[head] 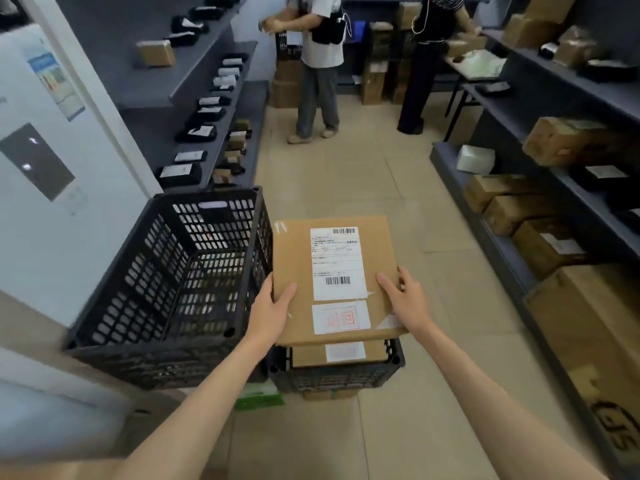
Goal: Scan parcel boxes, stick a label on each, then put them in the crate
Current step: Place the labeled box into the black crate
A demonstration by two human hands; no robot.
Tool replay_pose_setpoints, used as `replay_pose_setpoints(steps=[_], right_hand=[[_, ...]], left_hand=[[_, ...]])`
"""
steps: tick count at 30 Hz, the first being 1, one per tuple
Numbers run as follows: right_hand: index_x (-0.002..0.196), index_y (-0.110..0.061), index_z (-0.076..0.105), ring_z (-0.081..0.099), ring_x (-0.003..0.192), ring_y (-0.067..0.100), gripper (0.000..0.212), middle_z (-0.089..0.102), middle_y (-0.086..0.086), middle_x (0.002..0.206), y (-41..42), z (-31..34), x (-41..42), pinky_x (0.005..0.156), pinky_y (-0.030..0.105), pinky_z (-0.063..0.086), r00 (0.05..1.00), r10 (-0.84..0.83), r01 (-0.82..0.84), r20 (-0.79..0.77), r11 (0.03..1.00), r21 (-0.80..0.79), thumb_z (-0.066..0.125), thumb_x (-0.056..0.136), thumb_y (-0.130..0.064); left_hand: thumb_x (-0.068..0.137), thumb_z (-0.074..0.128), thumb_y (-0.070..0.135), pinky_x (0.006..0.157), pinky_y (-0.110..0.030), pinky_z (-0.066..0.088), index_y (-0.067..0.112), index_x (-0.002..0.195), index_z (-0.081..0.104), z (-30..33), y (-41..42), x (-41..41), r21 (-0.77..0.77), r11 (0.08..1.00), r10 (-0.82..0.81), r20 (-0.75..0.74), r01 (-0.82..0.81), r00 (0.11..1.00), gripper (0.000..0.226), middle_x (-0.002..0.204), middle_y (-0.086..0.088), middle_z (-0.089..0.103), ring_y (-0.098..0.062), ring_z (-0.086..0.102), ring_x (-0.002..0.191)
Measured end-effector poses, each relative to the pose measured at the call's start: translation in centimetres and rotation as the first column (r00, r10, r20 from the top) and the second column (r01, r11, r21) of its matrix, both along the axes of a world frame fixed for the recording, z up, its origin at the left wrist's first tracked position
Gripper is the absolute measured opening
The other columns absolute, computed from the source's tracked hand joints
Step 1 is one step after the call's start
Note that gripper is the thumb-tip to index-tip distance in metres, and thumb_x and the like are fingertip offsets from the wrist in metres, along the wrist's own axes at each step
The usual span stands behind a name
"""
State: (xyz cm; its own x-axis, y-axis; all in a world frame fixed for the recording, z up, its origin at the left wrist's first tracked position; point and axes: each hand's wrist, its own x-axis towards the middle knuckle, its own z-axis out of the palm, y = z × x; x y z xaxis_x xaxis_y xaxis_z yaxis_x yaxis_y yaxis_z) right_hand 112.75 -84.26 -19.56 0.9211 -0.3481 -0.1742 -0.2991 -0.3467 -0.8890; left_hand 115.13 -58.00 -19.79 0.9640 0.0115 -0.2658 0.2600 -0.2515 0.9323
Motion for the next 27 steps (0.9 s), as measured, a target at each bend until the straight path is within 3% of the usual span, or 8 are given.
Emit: replay_pose_setpoints(steps=[4, 7, 11, 15, 22, 27], right_hand=[[0.141, -0.024, 0.048, 0.065, 0.106, 0.015, 0.047, 0.065, -0.004, 0.128, -0.5, -4.3, 0.9, 0.094, 0.038, 0.055, 0.995, 0.027, -0.023, -0.092, 0.999, 0.037, 0.059, 0.100, -0.043], [0.143, -0.020, 0.048, 0.062, 0.105, 0.014, 0.046, 0.063, -0.005, 0.124, -0.5, -6.8, 1.5, 0.089, 0.030, 0.052, 0.988, 0.017, -0.010, -0.156, 0.999, 0.050, 0.058, 0.101, -0.037], [0.141, -0.017, 0.049, 0.061, 0.110, 0.017, 0.045, 0.062, -0.007, 0.123, -1.0, -10.0, 2.3, 0.096, 0.033, 0.051, 0.977, 0.023, -0.016, -0.214, 0.999, 0.037, 0.057, 0.102, -0.037], [0.140, -0.018, 0.052, 0.064, 0.111, 0.018, 0.047, 0.066, -0.002, 0.127, -1.6, -12.8, 2.9, 0.099, 0.043, 0.054, 0.969, 0.021, -0.011, -0.248, 0.999, 0.042, 0.058, 0.100, -0.043], [0.137, -0.016, 0.052, 0.065, 0.110, 0.018, 0.044, 0.067, -0.002, 0.125, -2.4, -15.3, 3.3, 0.097, 0.044, 0.055, 0.964, 0.028, -0.018, -0.263, 0.999, 0.039, 0.058, 0.100, -0.041], [0.142, -0.017, 0.047, 0.063, 0.110, 0.017, 0.047, 0.064, -0.003, 0.127, -2.4, -15.0, 3.3, 0.094, 0.036, 0.054, 0.959, 0.037, -0.026, -0.282, 0.999, 0.040, 0.057, 0.101, -0.040]], left_hand=[[0.102, 0.054, 0.048, 0.076, -0.022, 0.050, 0.029, 0.156, 0.034, -4.0, -0.2, 1.2, 0.051, 0.999, -0.013, -0.116, 0.019, 0.993, 0.061, 0.138, 0.007, 0.061, -0.009, 0.063, 0.110], [0.102, 0.054, 0.048, 0.087, -0.030, 0.053, 0.029, 0.156, 0.035, -6.7, -0.4, 2.0, 0.077, 0.996, -0.026, -0.162, 0.039, 0.986, 0.060, 0.136, 0.007, 0.061, -0.014, 0.063, 0.112], [0.101, 0.055, 0.049, 0.099, -0.042, 0.054, 0.032, 0.153, 0.039, -10.0, -0.7, 3.0, 0.073, 0.995, -0.046, -0.206, 0.062, 0.977, 0.057, 0.133, 0.007, 0.063, -0.013, 0.063, 0.113], [0.102, 0.054, 0.047, 0.101, -0.040, 0.052, 0.034, 0.151, 0.040, -12.3, -1.2, 3.5, 0.072, 0.995, -0.048, -0.237, 0.067, 0.970, 0.053, 0.131, 0.009, 0.063, -0.013, 0.062, 0.114], [0.103, 0.053, 0.047, 0.092, -0.033, 0.050, 0.034, 0.153, 0.037, -14.6, -2.0, 3.5, 0.099, 0.993, -0.037, -0.254, 0.064, 0.967, 0.054, 0.130, 0.010, 0.061, -0.012, 0.061, 0.113], [0.101, 0.055, 0.048, 0.096, -0.039, 0.053, 0.034, 0.153, 0.037, -14.9, -2.2, 3.4, 0.080, 0.995, -0.028, -0.278, 0.052, 0.960, 0.057, 0.132, 0.008, 0.062, -0.014, 0.062, 0.114]])
